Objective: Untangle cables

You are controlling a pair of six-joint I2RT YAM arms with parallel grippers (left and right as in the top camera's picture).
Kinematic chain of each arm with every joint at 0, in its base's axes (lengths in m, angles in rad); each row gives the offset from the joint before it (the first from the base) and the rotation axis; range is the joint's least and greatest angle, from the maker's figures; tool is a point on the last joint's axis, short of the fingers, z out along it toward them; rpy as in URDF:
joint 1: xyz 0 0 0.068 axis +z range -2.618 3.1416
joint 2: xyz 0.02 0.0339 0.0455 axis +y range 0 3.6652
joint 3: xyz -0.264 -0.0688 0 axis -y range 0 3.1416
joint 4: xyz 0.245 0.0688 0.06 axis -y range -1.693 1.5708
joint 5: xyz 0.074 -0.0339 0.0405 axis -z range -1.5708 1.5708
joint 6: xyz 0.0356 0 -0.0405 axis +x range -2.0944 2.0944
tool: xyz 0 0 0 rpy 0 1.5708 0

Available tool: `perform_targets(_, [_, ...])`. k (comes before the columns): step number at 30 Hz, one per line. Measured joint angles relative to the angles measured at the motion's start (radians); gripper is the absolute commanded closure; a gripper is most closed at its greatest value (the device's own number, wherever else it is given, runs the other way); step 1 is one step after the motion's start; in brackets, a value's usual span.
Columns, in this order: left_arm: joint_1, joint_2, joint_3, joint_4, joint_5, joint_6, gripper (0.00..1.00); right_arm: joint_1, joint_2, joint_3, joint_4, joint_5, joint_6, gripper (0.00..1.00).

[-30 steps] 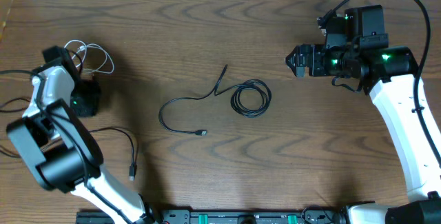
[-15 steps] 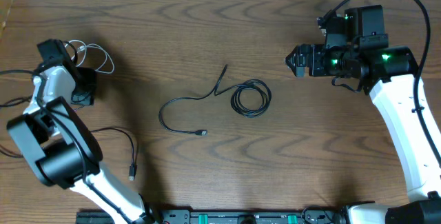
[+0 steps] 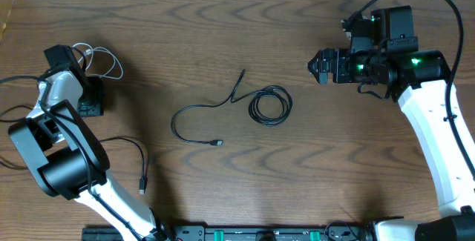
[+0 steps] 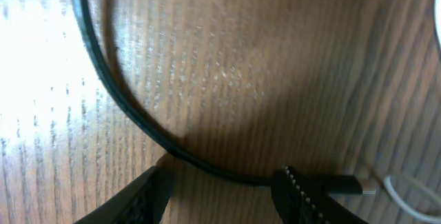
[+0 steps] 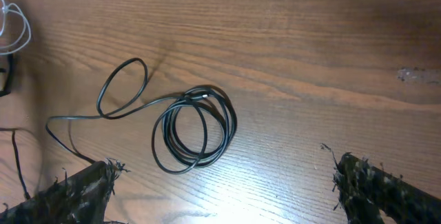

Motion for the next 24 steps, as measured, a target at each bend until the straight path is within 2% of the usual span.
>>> perform_targets(11, [0.000,0.000,0.000,0.008,-0.023,-0.211,0.47,0.000,0.000,0.000,-0.004,0.000,0.000,0.01])
perform_targets(12, [0.000,0.000,0.000,0.008,-0.023,-0.229,0.51,0.000,0.000,0.000,-0.005,0.000,0.000,0.01])
perform_targets(15, [0.000,0.002,0.000,0.009,-0.026,-0.286,0.52,0.000,0.000,0.000,-0.008,0.000,0.000,0.01])
perform_targets(22, [0.000,0.021,0.019,0.008,-0.047,-0.347,0.54,0.000,0.000,0.000,-0.019,0.001,0.000,0.01])
perform_targets(23, [0.000,0.026,0.026,0.002,-0.051,-0.346,0.56,0.000,0.000,0.000,-0.019,0.003,0.000,0.01])
perform_targets(24, [0.000,0.029,0.031,-0.005,-0.052,-0.346,0.71,0.000,0.000,0.000,-0.019,0.005,0.000,0.01])
